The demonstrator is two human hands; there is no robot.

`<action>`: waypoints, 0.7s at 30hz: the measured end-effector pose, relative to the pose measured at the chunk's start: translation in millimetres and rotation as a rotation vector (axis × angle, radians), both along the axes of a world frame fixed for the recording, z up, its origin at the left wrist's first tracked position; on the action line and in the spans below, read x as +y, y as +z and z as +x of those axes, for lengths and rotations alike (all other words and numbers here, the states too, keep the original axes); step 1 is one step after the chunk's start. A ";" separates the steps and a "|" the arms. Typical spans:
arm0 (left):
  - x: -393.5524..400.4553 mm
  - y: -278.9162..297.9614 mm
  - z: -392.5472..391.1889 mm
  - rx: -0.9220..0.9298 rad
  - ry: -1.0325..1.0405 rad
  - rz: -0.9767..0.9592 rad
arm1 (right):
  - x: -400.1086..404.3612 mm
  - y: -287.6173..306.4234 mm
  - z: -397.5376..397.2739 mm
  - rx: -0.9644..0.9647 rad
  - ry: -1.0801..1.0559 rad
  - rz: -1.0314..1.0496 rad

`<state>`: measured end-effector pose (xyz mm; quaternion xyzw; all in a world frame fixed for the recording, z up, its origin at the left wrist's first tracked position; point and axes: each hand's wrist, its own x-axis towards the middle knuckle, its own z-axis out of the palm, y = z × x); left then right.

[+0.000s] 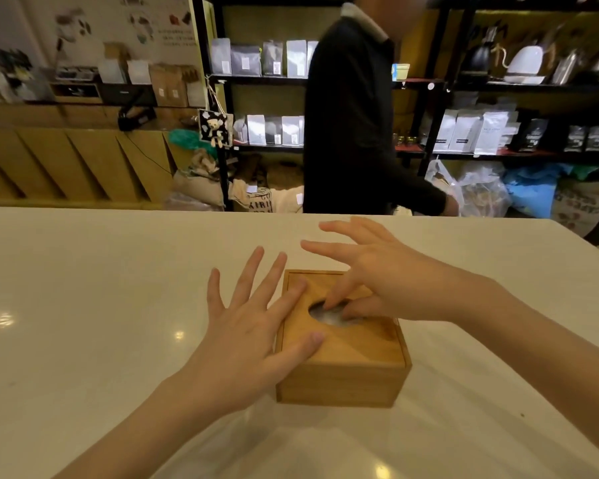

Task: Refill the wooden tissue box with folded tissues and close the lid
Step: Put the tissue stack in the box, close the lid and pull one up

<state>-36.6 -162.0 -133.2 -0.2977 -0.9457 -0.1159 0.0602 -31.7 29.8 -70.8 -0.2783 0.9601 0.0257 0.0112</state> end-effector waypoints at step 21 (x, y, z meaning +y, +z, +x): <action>1.7 0.4 -1.8 -0.095 -0.014 -0.027 | -5.9 -13.7 -5.9 0.041 0.012 0.014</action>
